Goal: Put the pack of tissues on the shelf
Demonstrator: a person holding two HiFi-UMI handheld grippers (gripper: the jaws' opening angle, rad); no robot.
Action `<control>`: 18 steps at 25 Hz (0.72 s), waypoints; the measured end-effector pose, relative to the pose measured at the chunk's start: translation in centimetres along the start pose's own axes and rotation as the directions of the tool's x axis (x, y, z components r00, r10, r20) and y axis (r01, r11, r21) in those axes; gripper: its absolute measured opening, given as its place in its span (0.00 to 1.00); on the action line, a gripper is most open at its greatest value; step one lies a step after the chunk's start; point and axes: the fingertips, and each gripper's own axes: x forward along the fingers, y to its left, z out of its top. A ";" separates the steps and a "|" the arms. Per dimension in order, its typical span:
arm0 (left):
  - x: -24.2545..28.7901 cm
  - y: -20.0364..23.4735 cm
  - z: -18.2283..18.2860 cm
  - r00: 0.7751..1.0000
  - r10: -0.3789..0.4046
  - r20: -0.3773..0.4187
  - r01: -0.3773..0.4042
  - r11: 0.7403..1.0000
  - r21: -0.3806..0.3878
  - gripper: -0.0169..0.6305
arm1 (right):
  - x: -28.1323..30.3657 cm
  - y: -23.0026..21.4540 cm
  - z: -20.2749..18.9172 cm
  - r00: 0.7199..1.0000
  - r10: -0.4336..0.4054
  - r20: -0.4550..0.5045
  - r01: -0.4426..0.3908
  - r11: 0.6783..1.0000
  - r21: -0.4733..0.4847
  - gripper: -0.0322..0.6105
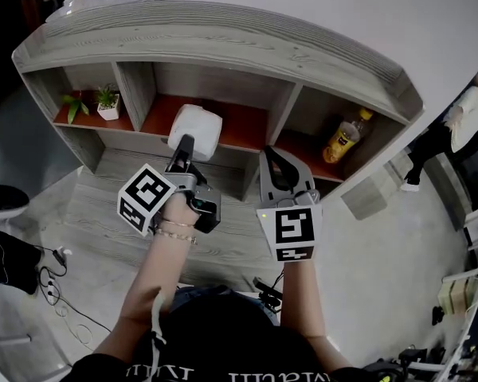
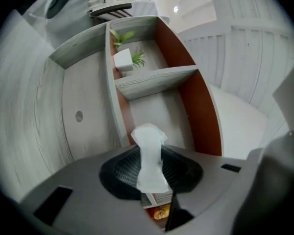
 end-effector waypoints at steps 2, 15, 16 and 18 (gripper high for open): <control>0.1 0.7 -0.1 1.000 0.027 0.003 -0.027 0.999 -0.040 0.18 | 0.0 -0.2 0.1 1.000 -0.003 -0.001 0.003 1.000 -0.003 0.08; 1.4 3.4 -1.3 0.989 0.134 -0.059 -0.140 0.984 -0.113 0.36 | 0.1 -0.4 -0.4 1.000 0.001 -0.008 -0.002 1.000 -0.022 0.08; 1.5 3.6 -1.5 0.989 0.131 -0.065 -0.139 0.982 -0.128 0.39 | 0.1 -0.4 -0.5 1.000 0.002 -0.009 -0.002 1.000 -0.021 0.08; 1.8 3.8 -1.6 0.990 0.128 -0.060 -0.135 0.982 -0.134 0.43 | 0.2 -0.4 -0.6 1.000 0.005 -0.013 -0.005 1.000 -0.018 0.08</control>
